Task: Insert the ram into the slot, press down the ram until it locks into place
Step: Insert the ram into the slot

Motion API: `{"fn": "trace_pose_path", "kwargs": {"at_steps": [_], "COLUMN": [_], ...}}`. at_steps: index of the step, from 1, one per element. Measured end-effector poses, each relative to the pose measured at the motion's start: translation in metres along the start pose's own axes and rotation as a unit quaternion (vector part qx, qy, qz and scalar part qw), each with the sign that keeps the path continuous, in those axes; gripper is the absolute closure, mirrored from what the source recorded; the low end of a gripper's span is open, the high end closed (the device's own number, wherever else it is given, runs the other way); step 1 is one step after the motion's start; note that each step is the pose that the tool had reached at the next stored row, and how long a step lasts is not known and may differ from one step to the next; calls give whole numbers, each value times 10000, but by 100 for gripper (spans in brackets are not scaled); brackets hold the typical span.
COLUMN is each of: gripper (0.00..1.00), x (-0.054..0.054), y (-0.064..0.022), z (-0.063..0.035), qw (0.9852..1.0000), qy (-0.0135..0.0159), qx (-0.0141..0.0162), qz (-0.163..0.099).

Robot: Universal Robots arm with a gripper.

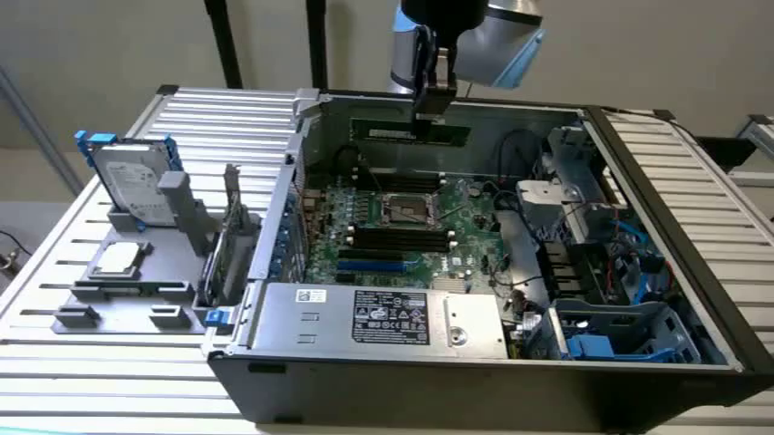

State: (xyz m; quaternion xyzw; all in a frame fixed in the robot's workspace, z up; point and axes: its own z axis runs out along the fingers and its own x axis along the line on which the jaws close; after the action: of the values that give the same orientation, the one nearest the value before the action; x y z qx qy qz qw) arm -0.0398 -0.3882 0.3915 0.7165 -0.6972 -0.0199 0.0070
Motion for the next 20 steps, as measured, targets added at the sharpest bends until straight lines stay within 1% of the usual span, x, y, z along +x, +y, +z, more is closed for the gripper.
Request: {"fn": "trace_pose_path", "kwargs": {"at_steps": [20], "gripper": [87], "x": [0], "y": [1], "z": [1], "qw": [10000], "qy": [-2], "qx": [0], "qz": [1]}}
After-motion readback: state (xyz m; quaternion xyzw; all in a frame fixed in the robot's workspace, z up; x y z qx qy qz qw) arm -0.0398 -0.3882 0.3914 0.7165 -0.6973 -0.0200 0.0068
